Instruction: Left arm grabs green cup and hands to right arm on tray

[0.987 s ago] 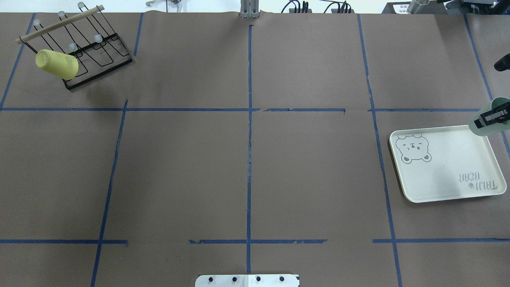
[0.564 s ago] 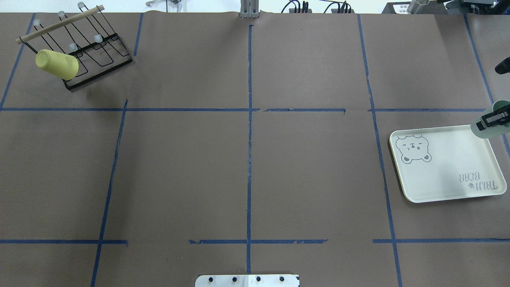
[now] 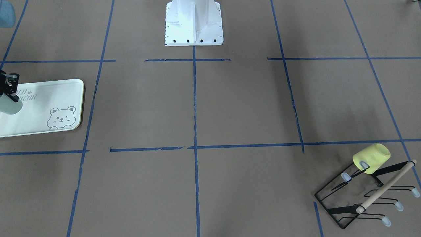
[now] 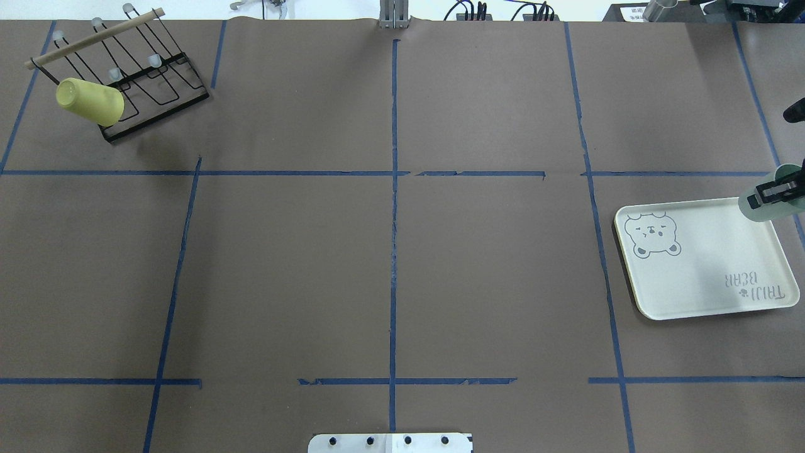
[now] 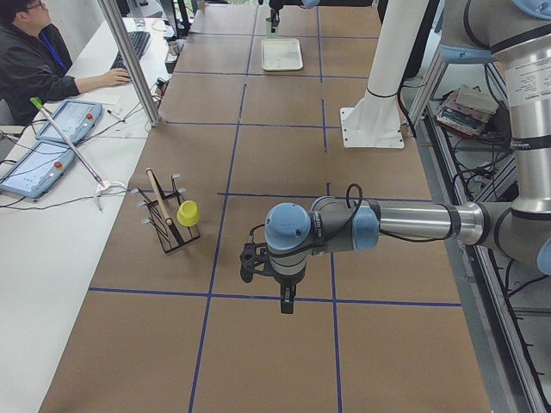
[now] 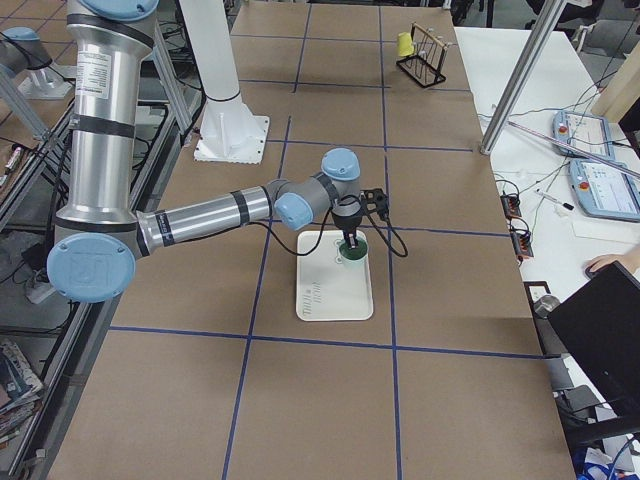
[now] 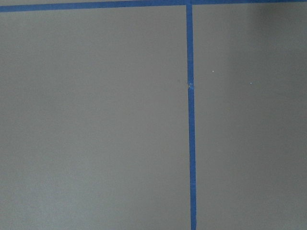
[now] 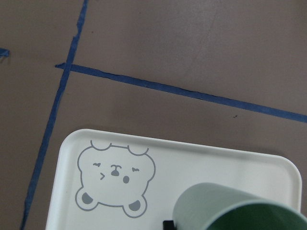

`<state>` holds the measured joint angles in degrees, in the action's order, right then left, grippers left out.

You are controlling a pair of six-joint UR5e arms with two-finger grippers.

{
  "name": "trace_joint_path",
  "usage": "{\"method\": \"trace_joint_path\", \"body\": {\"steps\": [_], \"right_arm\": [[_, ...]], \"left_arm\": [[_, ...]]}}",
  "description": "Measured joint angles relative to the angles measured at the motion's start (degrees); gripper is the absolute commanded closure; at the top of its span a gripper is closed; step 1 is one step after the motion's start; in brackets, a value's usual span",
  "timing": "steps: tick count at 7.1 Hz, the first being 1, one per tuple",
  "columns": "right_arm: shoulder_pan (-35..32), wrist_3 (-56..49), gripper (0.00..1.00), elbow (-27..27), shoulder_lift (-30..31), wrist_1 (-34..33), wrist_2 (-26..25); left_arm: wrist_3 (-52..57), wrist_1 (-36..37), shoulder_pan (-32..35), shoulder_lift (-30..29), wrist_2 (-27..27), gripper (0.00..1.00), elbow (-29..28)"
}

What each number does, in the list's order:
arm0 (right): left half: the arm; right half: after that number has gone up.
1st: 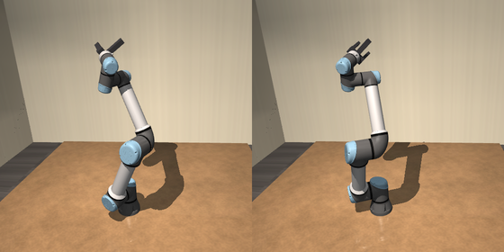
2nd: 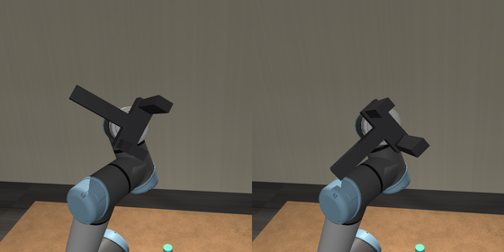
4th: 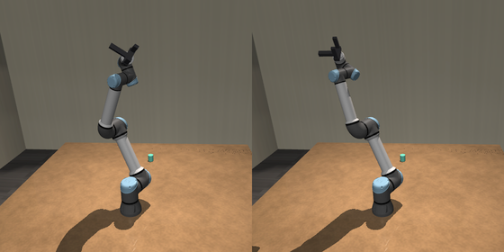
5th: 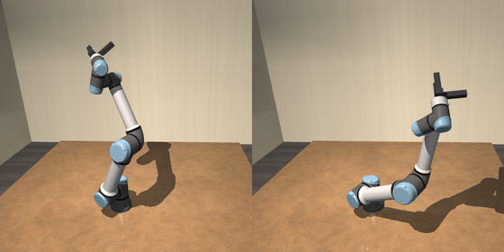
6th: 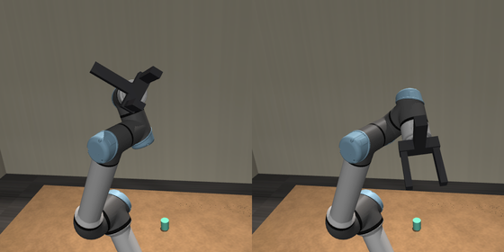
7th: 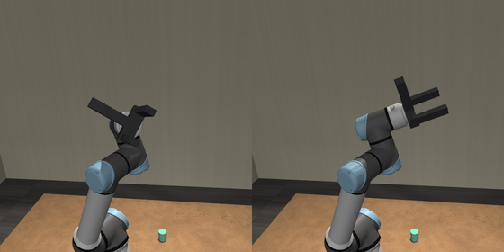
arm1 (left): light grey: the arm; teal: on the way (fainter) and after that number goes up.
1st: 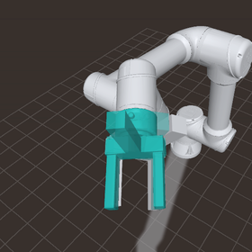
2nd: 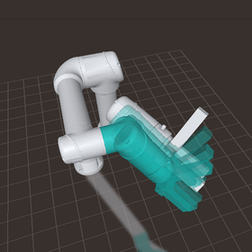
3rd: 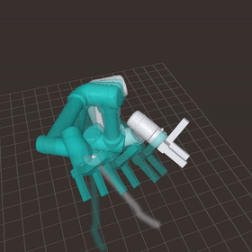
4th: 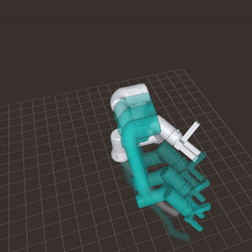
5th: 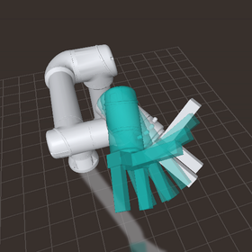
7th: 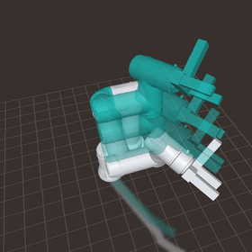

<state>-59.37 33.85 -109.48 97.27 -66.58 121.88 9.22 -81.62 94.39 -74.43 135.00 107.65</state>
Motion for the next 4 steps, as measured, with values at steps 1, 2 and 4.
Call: {"method": "trace_joint_path", "body": {"steps": [1,2,4], "right_arm": [[4.1,5.2,0.88,0.7,0.4,3.2,-2.9],[7.2,8.0,0.80,0.9,1.1,4.6,-5.2],[10.4,9.3,0.61,1.3,2.4,5.2,-7.1]], "left_arm": [[-0.1,0.0,0.0,0.0,0.0,0.00,0.0],[-0.1,0.0,0.0,-0.1,0.0,0.00,0.0],[-0.4,0.0,0.0,-0.1,0.0,0.00,0.2]]}}
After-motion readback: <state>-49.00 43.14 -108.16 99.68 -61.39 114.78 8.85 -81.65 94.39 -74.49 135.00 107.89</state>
